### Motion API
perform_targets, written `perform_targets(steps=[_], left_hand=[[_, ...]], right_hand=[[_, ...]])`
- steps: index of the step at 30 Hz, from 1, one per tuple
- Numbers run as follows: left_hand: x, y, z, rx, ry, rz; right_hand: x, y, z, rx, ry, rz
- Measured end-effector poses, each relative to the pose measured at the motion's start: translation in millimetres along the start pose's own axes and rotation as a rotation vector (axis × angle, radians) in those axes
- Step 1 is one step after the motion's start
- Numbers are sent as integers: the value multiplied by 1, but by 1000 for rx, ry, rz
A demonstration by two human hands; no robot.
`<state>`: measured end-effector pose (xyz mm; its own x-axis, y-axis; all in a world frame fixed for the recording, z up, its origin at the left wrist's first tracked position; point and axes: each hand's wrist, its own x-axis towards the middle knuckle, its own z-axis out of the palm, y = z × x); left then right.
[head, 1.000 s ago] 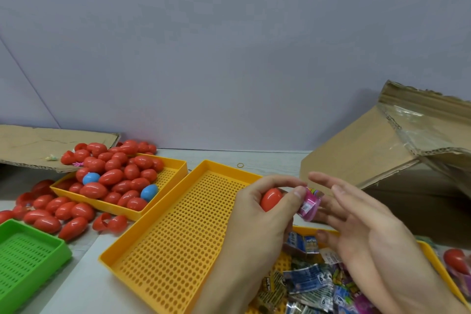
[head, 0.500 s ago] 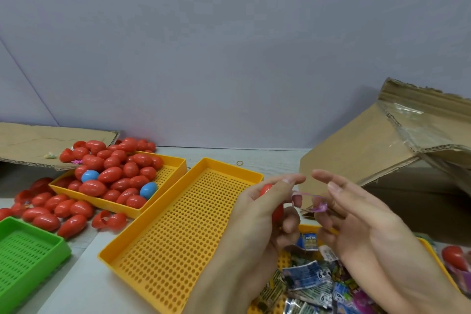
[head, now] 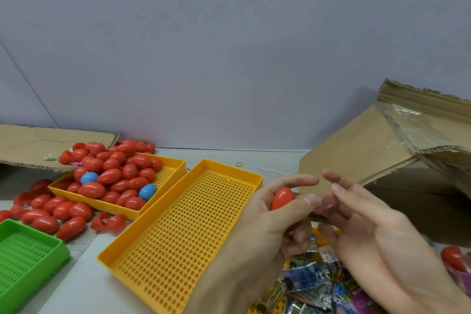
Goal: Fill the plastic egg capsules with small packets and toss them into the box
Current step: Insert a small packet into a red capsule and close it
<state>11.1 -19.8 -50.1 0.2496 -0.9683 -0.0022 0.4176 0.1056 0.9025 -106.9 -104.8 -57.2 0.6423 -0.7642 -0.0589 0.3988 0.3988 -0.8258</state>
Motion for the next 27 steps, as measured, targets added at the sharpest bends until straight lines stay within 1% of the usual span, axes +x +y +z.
perform_targets(steps=[3,10,16,20,27], left_hand=[[1,0,0,-23,30,2],[3,-2,-1,11,106,49],[3,-2,0,111,175,104],[2,-2,2,197,169,118],[1,-1,2,241,158,124]], right_hand=[[-1,0,1,-40,-6,1],[2,4,1,-150,3,-3],[5,9,-3,-212,18,89],[5,8,-5,-227,11,133],[5,5,-5,-189,49,150]])
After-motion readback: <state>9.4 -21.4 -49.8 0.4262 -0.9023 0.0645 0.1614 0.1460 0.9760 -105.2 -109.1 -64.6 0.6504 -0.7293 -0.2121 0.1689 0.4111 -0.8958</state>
